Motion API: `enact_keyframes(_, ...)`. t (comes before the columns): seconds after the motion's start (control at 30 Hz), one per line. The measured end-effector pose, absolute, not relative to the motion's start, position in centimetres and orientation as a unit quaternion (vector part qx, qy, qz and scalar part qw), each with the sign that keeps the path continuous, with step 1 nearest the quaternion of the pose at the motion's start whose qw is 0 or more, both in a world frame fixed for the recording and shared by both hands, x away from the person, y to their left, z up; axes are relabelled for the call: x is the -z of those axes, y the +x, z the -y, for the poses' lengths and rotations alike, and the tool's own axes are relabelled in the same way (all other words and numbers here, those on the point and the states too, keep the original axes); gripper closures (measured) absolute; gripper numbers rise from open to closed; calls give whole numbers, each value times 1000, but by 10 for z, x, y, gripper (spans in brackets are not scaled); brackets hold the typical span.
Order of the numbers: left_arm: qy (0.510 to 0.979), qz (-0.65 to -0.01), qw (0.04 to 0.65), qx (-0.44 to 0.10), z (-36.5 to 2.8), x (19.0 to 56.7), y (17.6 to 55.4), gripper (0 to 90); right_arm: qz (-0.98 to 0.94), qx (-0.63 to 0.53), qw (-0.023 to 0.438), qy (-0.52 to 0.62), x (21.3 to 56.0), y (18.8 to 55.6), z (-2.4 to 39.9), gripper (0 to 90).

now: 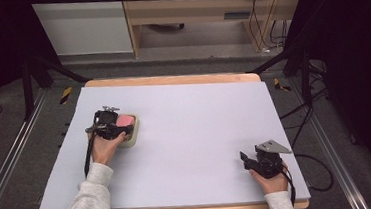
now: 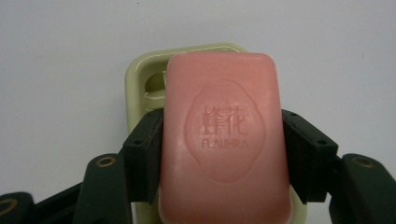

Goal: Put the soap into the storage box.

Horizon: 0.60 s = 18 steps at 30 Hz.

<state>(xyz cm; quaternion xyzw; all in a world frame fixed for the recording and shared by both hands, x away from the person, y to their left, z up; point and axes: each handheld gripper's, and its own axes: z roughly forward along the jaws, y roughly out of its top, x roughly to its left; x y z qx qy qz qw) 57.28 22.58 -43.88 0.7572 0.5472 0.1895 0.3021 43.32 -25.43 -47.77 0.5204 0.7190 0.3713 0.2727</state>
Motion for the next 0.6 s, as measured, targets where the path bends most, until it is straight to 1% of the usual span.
enact_keyframes(0.6,758,-552,291,-187,-225,449,575,373,-719,-371,273,520,478,433,255,361)
